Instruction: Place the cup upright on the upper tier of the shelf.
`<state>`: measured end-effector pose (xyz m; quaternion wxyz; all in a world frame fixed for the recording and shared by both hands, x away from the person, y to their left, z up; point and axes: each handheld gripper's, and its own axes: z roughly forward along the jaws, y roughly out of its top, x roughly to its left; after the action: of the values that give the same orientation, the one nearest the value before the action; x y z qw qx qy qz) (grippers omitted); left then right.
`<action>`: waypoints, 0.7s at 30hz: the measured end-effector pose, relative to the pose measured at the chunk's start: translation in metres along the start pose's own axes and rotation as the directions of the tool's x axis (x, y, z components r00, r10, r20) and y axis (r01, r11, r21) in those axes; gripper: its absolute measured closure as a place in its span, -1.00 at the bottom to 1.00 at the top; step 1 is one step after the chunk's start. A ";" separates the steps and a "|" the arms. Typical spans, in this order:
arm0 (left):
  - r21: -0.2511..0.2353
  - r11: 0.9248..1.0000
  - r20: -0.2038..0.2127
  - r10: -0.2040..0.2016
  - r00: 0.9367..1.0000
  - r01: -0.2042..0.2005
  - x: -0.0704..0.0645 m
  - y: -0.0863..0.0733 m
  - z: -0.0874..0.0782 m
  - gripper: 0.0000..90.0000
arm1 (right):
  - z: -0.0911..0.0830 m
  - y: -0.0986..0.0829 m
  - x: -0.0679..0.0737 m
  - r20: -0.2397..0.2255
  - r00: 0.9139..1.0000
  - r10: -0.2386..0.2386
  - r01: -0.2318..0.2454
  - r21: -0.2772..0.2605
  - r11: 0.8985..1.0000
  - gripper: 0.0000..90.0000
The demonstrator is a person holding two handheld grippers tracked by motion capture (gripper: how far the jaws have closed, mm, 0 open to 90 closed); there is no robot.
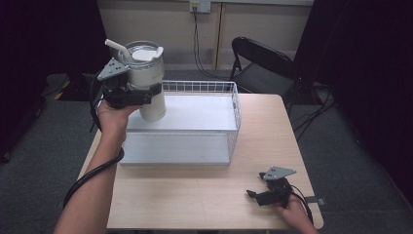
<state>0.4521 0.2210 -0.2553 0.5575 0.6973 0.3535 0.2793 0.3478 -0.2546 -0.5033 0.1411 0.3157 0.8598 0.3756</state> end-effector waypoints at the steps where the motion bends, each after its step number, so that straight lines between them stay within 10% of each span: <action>1: 0.003 1.000 -0.002 -0.002 1.000 0.002 0.000 0.000 0.000 -0.79 | 0.000 0.000 0.000 0.000 1.000 -0.001 0.001 0.001 1.000 -0.72; 21: 0.025 0.999 0.002 -0.041 0.999 0.041 0.001 -0.004 -0.005 -0.82 | 0.001 0.001 -0.001 0.001 1.000 -0.001 0.001 0.000 1.000 -0.72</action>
<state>0.4479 0.2253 -0.2578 0.5548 0.6971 0.3705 0.2625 0.3493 -0.2537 -0.5034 0.1417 0.3156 0.8599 0.3753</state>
